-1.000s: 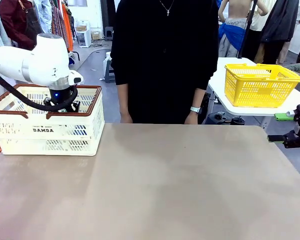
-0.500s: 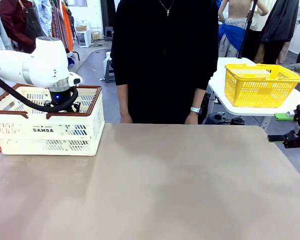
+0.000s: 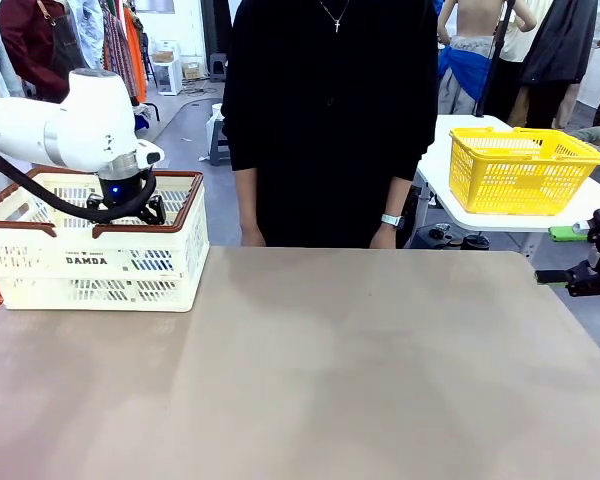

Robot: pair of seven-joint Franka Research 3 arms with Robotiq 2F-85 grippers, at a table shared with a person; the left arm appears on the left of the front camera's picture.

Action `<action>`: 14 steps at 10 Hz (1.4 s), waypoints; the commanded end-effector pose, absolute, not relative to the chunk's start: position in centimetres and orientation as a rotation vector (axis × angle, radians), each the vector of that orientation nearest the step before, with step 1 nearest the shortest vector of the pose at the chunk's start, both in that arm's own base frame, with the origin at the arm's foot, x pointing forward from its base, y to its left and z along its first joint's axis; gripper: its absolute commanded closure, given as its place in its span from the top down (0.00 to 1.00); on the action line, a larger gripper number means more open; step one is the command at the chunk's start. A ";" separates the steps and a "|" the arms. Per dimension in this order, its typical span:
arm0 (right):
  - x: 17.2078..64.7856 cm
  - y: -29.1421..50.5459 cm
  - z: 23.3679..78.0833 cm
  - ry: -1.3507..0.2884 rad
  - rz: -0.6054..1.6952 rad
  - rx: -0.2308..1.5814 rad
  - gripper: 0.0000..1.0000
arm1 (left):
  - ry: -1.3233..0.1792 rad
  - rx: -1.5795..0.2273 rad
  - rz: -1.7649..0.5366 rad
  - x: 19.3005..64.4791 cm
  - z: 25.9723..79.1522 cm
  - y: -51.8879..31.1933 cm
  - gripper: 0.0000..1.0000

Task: Place the drinks into the Shopping basket.
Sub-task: Pick up one drink and place it into the Shopping basket.

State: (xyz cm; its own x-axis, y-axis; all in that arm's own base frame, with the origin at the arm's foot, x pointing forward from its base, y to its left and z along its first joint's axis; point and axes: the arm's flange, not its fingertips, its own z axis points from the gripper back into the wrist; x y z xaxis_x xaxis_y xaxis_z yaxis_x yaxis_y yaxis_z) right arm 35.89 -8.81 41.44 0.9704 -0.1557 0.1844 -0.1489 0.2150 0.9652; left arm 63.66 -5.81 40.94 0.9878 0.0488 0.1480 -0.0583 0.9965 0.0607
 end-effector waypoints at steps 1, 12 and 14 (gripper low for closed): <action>35.9 -8.9 41.8 -0.255 0.009 1.353 1.00 | -0.182 0.039 0.082 62.9 42.3 -5.3 1.00; 35.9 -8.9 41.8 -0.255 0.009 1.353 1.00 | -0.045 -1.121 0.006 44.7 53.1 7.4 1.00; 35.9 -8.9 41.8 -0.255 0.009 1.353 1.00 | -0.098 -1.315 -0.059 42.3 47.3 13.3 1.00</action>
State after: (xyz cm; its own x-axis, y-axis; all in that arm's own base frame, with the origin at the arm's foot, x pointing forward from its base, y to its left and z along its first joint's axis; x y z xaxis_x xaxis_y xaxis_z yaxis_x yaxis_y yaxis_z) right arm 35.89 -8.79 41.43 0.9707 -0.1548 0.1839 -0.1487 0.2142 0.9654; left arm 41.26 10.69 50.48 0.9868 0.0799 0.1409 0.1106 0.3027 -0.9466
